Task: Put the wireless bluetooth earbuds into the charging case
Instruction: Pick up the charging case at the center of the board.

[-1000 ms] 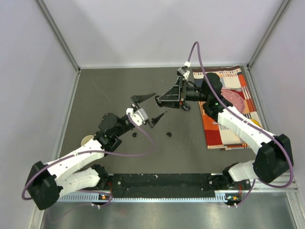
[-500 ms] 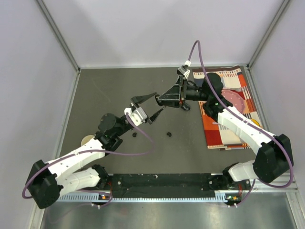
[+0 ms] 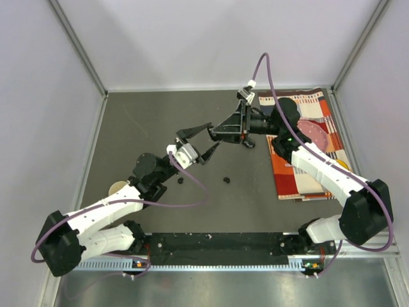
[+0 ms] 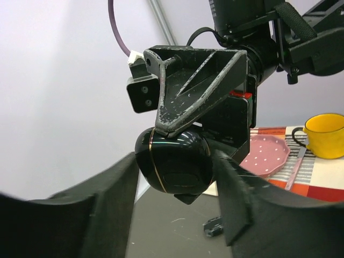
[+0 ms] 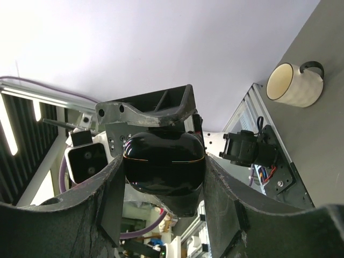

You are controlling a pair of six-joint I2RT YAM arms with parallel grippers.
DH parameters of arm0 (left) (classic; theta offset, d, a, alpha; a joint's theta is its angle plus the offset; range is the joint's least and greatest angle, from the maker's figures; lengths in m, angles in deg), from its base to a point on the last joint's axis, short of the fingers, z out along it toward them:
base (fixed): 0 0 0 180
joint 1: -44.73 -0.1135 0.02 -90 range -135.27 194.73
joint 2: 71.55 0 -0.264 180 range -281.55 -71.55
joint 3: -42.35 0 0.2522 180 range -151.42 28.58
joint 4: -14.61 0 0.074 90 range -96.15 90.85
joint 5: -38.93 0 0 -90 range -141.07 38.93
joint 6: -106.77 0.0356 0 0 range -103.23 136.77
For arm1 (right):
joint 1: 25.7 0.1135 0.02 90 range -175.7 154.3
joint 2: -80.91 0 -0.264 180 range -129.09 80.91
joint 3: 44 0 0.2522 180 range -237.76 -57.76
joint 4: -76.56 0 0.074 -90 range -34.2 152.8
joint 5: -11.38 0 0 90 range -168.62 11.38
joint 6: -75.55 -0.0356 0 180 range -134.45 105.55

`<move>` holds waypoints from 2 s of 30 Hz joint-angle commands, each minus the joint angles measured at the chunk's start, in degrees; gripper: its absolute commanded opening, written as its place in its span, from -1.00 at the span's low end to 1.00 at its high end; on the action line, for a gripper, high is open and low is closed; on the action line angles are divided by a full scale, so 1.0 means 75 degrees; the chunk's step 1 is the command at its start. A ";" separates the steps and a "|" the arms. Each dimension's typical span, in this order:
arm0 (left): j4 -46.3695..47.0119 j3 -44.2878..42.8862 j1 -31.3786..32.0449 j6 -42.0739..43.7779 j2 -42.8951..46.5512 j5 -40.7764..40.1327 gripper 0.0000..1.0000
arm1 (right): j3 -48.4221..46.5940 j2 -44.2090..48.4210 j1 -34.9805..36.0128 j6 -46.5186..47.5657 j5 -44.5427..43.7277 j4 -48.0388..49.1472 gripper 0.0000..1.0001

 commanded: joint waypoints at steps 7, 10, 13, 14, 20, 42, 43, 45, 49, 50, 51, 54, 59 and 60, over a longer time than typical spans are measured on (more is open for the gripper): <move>0.0674 -0.0250 0.0089 -0.0096 -0.0111 -0.0220 -0.31 | 0.0049 -0.0045 0.0116 -0.0059 -0.0003 0.0432 -0.52; 0.0523 -0.0285 0.0101 -0.0049 -0.0123 -0.0162 -0.55 | 0.0014 -0.0010 0.0116 0.0338 -0.0155 -0.0094 -0.15; 0.0103 -0.0355 0.0101 0.0033 -0.0064 0.0037 -0.71 | -0.0161 0.0107 0.0116 0.0994 -0.0447 -0.0937 0.35; -0.0062 -0.0367 0.0101 0.0091 -0.0041 0.0131 -0.80 | -0.0278 0.0165 0.0105 0.1286 -0.0576 -0.1323 0.66; -0.1770 -0.0554 0.0101 0.0618 0.0252 0.0389 -0.91 | -0.1777 0.0599 0.0151 0.4344 -0.2368 -0.5247 0.72; -0.3708 -0.1316 0.0101 0.1580 0.0053 -0.0173 -0.97 | -0.3865 0.0002 0.1604 0.7183 -0.5675 -0.9026 0.30; -0.3720 -0.1316 0.0090 0.1603 0.0065 -0.0185 -0.97 | -0.3900 -0.0033 0.1639 0.7195 -0.5664 -0.8979 0.29; -0.3744 -0.1305 0.0101 0.1591 0.0065 -0.0196 -0.97 | -0.3924 -0.0080 0.1698 0.7125 -0.5663 -0.8921 0.29; -0.3720 -0.1305 0.0101 0.1615 0.0065 -0.0208 -0.98 | -0.3912 -0.0115 0.1850 0.7089 -0.5745 -0.8838 0.28; -0.3720 -0.1305 0.0101 0.1592 0.0065 -0.0196 -0.97 | -0.3901 -0.0139 0.1862 0.7066 -0.5803 -0.8827 0.27; -0.3709 -0.1305 0.0101 0.1603 0.0076 -0.0173 -0.97 | -0.3889 -0.0162 0.1874 0.7066 -0.5816 -0.8815 0.25; -0.3708 -0.1305 0.0101 0.1568 0.0065 -0.0126 -0.99 | -0.3854 -0.0209 0.1944 0.7043 -0.5968 -0.8756 0.10; -0.3697 -0.1293 0.0113 0.1510 0.0065 0.0037 -1.00 | -0.3772 -0.0268 0.1991 0.6996 -0.5980 -0.8651 -0.08; -0.3697 -0.1281 0.0101 0.1498 0.0065 0.0050 -1.00 | -0.3737 -0.0268 0.1991 0.6972 -0.5980 -0.8593 -0.12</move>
